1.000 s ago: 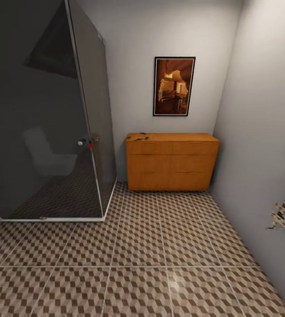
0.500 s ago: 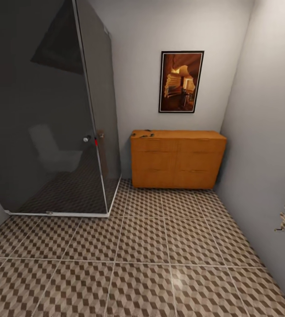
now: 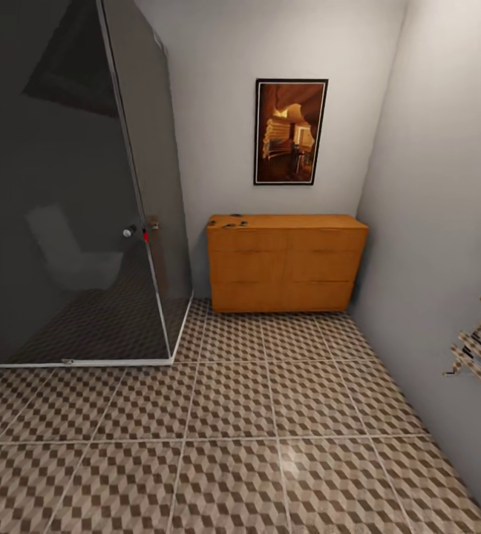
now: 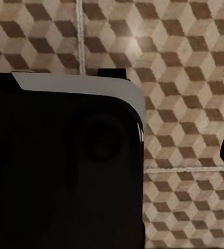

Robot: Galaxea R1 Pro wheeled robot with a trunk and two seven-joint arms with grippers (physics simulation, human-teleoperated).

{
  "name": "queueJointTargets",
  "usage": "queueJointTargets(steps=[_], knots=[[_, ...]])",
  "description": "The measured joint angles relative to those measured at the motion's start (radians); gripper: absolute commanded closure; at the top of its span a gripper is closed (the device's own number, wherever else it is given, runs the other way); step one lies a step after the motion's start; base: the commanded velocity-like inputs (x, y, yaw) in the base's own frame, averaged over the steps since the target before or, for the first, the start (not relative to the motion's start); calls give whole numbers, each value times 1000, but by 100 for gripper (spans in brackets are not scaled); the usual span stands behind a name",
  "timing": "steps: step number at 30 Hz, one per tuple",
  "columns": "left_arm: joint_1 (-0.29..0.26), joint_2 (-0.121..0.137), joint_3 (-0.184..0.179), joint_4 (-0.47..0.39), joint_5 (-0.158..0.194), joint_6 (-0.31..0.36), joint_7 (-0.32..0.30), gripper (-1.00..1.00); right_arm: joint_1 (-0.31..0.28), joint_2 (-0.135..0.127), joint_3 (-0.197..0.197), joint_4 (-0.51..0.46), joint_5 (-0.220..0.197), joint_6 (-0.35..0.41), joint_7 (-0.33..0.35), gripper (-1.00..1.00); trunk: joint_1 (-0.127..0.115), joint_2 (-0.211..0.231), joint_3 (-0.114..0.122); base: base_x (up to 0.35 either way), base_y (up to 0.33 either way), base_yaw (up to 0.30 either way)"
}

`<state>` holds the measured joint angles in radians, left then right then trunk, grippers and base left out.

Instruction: Take the four mousetraps from the cabinet in the bathroom and place them on the bathroom floor. Make sure all four end up on the same floor surface, and ensure that at least two of them are either under or directly next to the same bathroom sink.

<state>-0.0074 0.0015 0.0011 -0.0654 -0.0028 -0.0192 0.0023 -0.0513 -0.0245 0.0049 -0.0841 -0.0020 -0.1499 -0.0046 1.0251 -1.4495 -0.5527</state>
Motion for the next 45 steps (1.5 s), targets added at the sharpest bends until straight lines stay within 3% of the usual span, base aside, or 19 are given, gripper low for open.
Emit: queueJointTargets(steps=[20,45], knots=[[0,0,0,0,0,0,0,-100,0,-1,-2,0,-1,0,3,-100,0,0,-2,0,0,-256],[0,0,2,1,1,1,4,-100,0,4,14,2,13,-54,2,-100,0,0,-2,33,0,-11]])
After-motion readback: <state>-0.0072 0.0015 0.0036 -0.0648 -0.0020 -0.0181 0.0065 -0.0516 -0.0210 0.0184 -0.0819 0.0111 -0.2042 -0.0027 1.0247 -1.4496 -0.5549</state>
